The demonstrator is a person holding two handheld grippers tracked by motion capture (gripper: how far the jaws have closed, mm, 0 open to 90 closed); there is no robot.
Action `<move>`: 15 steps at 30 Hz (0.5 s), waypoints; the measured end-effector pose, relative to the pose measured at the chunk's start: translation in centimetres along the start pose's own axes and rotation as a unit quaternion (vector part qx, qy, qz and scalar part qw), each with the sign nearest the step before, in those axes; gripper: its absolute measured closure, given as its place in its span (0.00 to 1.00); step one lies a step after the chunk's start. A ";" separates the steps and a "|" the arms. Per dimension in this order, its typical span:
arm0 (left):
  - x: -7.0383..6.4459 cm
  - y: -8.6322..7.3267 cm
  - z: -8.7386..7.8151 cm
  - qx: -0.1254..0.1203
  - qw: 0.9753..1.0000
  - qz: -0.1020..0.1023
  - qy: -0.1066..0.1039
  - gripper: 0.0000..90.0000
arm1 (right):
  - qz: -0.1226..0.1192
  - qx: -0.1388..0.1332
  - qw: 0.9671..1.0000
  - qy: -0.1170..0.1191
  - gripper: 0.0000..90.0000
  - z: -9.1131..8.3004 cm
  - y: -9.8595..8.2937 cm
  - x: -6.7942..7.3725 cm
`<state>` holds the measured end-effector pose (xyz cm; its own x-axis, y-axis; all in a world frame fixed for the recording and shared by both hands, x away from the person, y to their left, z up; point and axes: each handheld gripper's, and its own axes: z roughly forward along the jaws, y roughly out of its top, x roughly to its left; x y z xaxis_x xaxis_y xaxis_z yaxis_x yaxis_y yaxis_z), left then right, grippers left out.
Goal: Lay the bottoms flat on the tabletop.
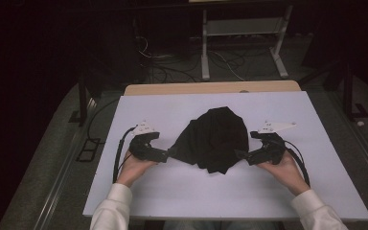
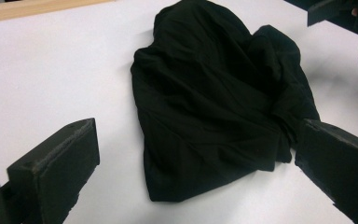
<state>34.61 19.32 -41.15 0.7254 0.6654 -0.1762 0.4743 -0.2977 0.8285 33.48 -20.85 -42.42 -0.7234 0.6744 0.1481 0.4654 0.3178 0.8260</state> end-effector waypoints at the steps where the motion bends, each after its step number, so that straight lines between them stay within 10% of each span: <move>1: 0.1 -0.1 0.1 0.001 1.000 -0.001 -0.001 0.00 | 0.001 0.001 1.000 -0.001 0.00 0.3 -0.1 -0.1; 15: 0.5 -0.9 1.9 0.016 1.000 -0.010 -0.011 0.00 | 0.009 0.010 1.000 0.013 0.00 2.2 -0.5 -0.1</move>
<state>35.53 18.62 -43.01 0.7270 0.6555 -0.2045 0.5037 -0.3067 0.8076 34.42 -19.57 -44.06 -0.7280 0.6623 0.1769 0.4879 0.3193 0.8124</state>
